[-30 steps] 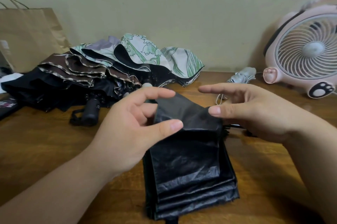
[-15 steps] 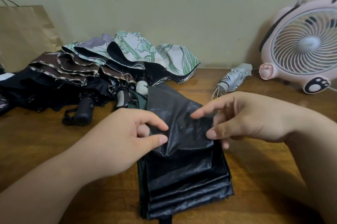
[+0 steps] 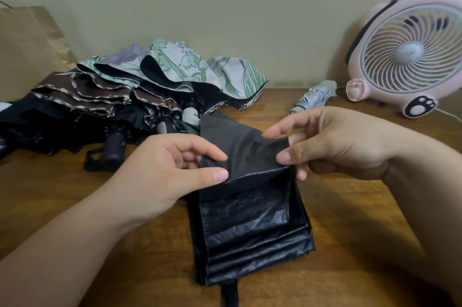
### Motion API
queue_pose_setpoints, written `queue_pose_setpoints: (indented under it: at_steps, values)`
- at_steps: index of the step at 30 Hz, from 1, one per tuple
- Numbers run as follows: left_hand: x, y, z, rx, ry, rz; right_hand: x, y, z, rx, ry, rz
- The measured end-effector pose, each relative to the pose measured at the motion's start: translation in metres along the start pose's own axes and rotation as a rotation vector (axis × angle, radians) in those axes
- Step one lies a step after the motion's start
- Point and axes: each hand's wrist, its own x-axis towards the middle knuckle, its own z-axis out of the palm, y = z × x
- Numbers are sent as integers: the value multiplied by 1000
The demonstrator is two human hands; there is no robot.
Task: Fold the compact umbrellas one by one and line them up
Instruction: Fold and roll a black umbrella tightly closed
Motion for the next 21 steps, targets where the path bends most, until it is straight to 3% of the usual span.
queue_pose_setpoints:
  at_steps: [9,21]
  values:
    - [-1,-9,-1,504,-196,-90,-36,50,48,93,332,-52]
    - [-2,-3,-3,671,-417,-206,-34,62,37,18,207,-92]
